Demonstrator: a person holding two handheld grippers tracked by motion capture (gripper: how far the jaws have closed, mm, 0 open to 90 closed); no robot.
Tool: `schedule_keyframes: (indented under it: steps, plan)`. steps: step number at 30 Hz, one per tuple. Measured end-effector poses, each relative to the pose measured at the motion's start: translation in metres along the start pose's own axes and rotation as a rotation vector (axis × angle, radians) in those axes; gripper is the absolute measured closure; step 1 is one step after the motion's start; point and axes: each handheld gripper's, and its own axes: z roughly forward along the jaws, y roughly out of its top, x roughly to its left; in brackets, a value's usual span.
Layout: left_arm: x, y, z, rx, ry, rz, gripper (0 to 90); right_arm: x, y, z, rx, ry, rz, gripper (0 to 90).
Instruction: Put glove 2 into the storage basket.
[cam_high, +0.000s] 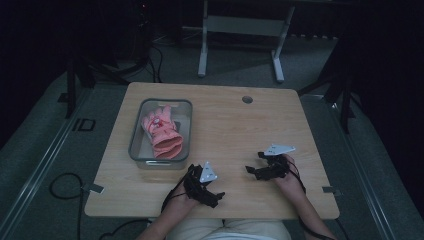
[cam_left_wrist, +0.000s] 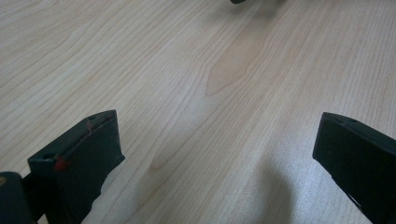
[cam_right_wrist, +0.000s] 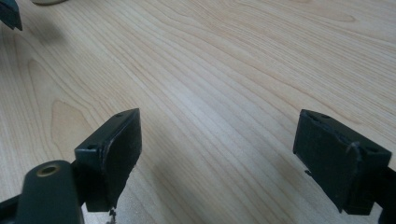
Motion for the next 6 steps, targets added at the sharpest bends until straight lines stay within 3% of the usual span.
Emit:
schedule_keyframes:
  steps: [6]
  plan:
    - [-0.0002,-0.0005,0.0004,0.006,0.001,0.005,0.7,0.0004,0.0001,0.0004,0.004,-0.002,-0.005,15.3]
